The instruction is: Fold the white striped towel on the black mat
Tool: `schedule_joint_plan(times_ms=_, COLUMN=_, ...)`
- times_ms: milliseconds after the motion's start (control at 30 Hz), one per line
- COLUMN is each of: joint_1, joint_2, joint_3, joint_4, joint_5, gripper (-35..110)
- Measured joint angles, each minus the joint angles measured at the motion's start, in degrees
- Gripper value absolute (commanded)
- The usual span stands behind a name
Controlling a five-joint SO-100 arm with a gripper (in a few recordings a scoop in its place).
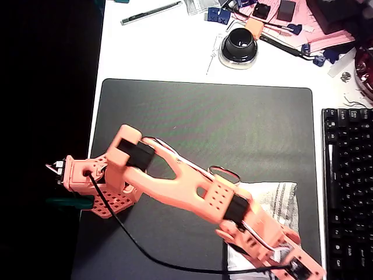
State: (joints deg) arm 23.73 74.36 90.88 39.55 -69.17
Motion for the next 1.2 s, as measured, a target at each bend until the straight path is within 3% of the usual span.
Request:
schedule_joint_plan(times_ms=233, joint_1=1.7, joint_2=-9.9, joint_3=-6.9, joint_4=0.4, joint_5=-0.5, gripper=23)
schedule_joint_plan(times_ms=467, joint_1=1.1, joint_2=-1.8, joint_3=0.1, joint_4=0.6, joint_5=-0.5, gripper=24)
schedule_joint_plan(times_ms=900, joint_1=-5.4, joint_2=41.1, joint_3=41.0, joint_4=-3.0, joint_5=-7.3, gripper=23)
schedule_joint_plan(times_ms=1200, joint_1=-15.1, joint_2=80.2, joint_3=72.4, joint_4=3.3, joint_5=-10.5, gripper=9)
